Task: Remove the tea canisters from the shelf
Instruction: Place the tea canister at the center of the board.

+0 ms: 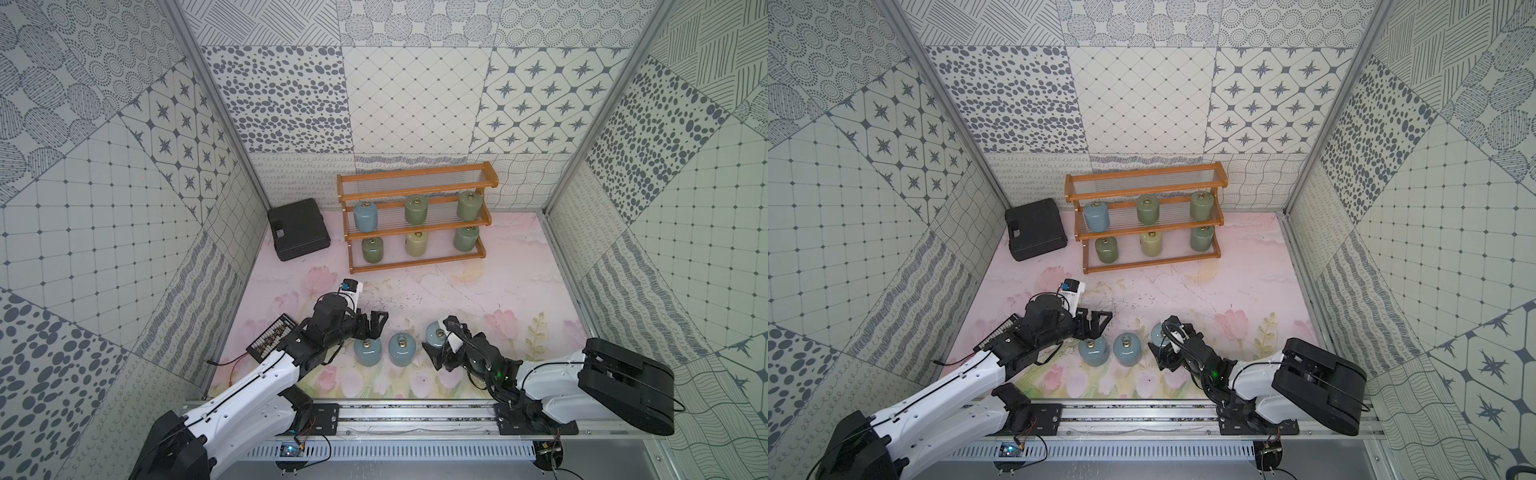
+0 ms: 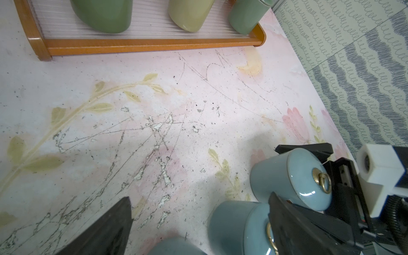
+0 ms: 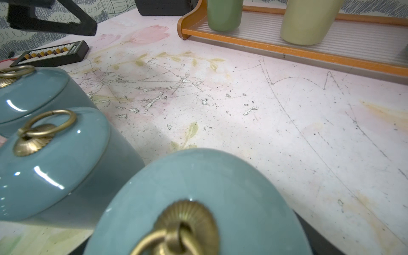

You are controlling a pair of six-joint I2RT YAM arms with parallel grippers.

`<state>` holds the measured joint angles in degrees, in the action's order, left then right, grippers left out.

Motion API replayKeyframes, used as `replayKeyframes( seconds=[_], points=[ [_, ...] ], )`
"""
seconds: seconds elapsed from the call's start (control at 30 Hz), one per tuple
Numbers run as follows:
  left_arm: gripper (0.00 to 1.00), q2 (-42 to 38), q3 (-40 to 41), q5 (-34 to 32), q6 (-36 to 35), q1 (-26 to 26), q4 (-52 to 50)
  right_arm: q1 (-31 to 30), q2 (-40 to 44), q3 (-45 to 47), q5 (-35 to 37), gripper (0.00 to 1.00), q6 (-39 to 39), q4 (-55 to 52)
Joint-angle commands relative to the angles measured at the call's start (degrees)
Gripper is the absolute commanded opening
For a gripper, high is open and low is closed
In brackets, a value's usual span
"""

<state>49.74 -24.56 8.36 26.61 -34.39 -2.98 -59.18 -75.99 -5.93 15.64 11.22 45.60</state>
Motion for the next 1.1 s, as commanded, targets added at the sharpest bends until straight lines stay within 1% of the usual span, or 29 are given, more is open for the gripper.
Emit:
replayKeyframes(
  seconds=[0.0, 0.23, 0.4, 0.47, 0.73, 1.07],
  points=[
    [1.00, -0.17, 0.46, -0.54, 0.20, -0.15, 1.11, -0.32, 1.64, 0.56, 1.26, 0.96, 0.56, 0.94],
    [1.00, -0.21, 0.82, -0.77, 0.16, -0.07, 1.19, -0.93, 3.33, 0.10, 1.59, 0.97, 1.08, -1.86],
    [1.00, -0.27, 1.02, -1.04, 0.00, -0.13, 1.09, -1.71, 4.83, -0.04, 2.10, 0.95, 1.77, -4.63],
    [1.00, -0.26, 1.24, -1.10, 0.02, -0.11, 1.15, -2.58, 5.29, 0.02, 2.24, 0.93, 1.97, -5.23],
    [1.00, -0.41, 1.57, -1.17, -0.12, -0.15, 1.35, -6.87, 6.18, 0.00, 5.23, 0.92, 3.32, -7.88],
    [1.00, -0.50, 1.62, -1.26, -0.28, -0.13, 1.26, -8.94, 7.19, 0.59, 8.33, 0.92, 5.18, -9.70]
  ],
)
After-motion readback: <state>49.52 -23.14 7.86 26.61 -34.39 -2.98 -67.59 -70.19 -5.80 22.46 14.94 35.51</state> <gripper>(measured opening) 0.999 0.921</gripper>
